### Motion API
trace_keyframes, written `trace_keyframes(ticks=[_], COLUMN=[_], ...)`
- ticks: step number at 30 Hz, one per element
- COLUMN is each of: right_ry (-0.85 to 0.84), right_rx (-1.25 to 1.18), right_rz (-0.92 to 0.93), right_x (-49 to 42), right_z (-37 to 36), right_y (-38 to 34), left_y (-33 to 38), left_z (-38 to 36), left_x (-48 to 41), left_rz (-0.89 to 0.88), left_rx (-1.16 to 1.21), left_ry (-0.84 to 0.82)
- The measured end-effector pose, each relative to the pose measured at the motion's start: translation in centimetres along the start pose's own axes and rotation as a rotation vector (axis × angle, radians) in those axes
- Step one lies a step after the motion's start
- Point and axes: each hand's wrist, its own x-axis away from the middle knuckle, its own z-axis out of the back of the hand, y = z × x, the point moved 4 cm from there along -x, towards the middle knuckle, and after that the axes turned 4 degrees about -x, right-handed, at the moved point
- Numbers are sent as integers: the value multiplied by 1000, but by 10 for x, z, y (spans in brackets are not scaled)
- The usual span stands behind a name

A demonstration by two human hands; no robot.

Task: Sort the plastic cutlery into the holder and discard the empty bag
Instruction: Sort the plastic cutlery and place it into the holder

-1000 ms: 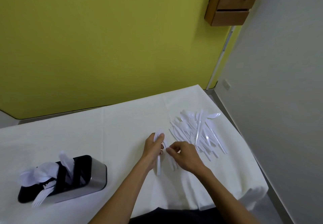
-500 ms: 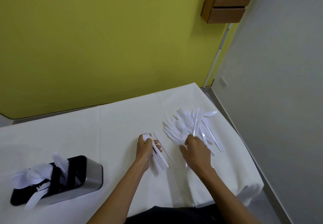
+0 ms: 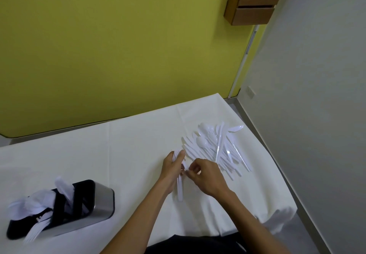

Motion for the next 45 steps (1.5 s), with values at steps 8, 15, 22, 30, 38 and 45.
trace_keyframes(ticks=[8, 15, 22, 30, 38, 45], right_ry=[-67, -125, -76, -82, 68, 75], right_rx=[53, 9, -85, -55, -100, -13], right_rz=[-23, -43, -101, -108, -177, -223], right_x=[-11, -15, -17, -14, -20, -27], right_z=[-19, -21, -2, 1, 20, 24], right_y=[11, 12, 15, 18, 22, 20], left_y=[-7, -4, -5, 2, 5, 1], left_z=[23, 22, 28, 24, 17, 12], left_x=[-6, -3, -1, -3, 1, -1], left_rz=[24, 44, 4, 31, 68, 78], left_rx=[0, -5, -193, -32, 73, 81], left_ry=[144, 52, 80, 122, 70, 33])
